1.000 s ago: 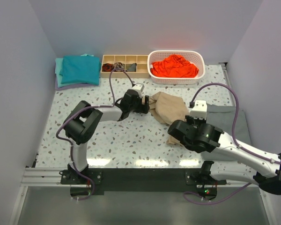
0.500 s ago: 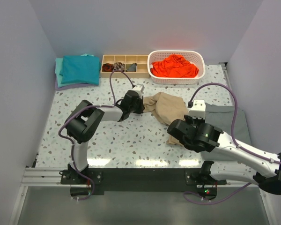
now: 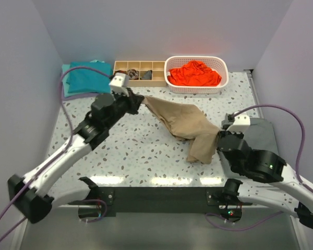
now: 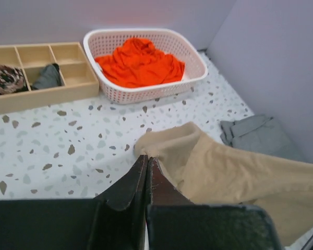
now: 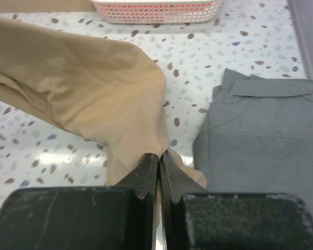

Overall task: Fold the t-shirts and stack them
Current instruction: Flatten the tshirt out

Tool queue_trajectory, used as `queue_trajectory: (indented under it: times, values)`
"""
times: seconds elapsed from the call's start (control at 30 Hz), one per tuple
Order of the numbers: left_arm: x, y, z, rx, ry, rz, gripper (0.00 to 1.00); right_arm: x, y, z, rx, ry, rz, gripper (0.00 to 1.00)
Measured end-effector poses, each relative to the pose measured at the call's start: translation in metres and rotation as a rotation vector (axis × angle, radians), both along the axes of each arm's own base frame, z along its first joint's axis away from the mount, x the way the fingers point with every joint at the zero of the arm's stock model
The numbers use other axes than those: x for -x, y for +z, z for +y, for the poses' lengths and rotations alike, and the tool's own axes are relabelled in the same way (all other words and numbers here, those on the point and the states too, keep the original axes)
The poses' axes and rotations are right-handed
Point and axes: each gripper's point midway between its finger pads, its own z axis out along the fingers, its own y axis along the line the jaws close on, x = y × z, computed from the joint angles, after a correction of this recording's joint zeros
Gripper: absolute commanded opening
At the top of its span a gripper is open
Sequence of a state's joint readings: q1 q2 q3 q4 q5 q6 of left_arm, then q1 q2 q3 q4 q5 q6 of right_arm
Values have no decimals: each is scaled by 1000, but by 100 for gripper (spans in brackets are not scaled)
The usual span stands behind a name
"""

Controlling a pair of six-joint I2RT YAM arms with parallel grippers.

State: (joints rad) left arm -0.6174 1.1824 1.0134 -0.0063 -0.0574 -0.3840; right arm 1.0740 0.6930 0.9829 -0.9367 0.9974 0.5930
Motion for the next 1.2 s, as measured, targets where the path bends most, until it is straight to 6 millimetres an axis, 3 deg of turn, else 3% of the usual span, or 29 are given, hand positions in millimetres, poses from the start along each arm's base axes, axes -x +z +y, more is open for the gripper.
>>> queue_trajectory:
  times: [0.07,0.17,0.27,0.43,0.63,0.77,0.97,1.07,1.2]
  values:
    - [31,43,27,63,24,-75,0,6,8,1,-38,56,-3,0]
    - [69,65,60,113,67,-98,0,11,19,12,-69,140,9,0]
    - [96,61,91,118,132,-65,0,11,21,22,-53,182,29,0]
    - [126,41,140,74,285,45,0,-2,4,42,96,193,100,0]
    - [136,71,179,43,440,46,0,-21,-5,52,257,139,109,0]
    - [140,105,189,62,462,-17,0,-22,36,44,192,148,-1,0]
    - [161,152,186,110,352,-120,0,-2,112,21,4,220,-146,0]
    - [187,186,186,174,260,-197,0,14,143,11,-86,294,-192,0]
    - [231,223,196,268,158,-302,0,37,163,9,-153,438,-219,0]
